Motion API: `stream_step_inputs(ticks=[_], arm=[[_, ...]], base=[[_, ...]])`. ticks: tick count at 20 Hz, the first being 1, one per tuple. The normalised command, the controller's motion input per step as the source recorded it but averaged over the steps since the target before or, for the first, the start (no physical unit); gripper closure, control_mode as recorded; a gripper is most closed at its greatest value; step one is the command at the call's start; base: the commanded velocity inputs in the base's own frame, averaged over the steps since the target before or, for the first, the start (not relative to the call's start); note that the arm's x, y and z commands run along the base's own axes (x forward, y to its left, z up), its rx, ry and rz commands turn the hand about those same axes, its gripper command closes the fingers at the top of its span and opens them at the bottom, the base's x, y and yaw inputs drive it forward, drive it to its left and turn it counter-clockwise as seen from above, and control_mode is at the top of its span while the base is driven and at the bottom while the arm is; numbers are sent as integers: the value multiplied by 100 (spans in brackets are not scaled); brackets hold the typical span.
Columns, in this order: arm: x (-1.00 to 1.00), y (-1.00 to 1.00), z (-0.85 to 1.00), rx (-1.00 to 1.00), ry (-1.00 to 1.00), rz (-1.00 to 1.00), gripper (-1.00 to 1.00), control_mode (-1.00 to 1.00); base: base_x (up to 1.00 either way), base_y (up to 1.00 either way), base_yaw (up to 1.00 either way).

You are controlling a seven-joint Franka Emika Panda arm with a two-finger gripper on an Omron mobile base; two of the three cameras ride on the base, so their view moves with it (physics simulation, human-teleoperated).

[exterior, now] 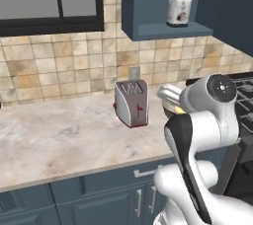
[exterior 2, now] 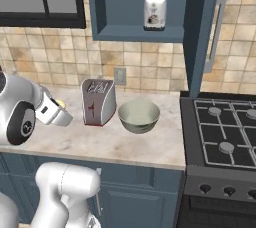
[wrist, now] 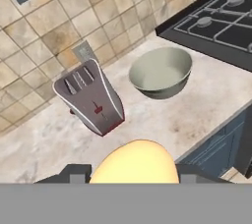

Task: Pick the egg and butter from the fridge and place them by the bowl for mixing.

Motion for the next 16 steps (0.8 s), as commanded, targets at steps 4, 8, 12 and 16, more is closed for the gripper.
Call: stream_step_inputs(ticks=[4,8,12,16], arm=[[0,-11,-37,16,40,5,100,-100],[0,-15,-33,18,43,13,100,-100],[0,0,-3,-1,0,0,100,-100],[2,1,-51,-10,8,0,100,-100]], base=[[0,0,0],[0,0,0],[0,0,0],[0,0,0]])
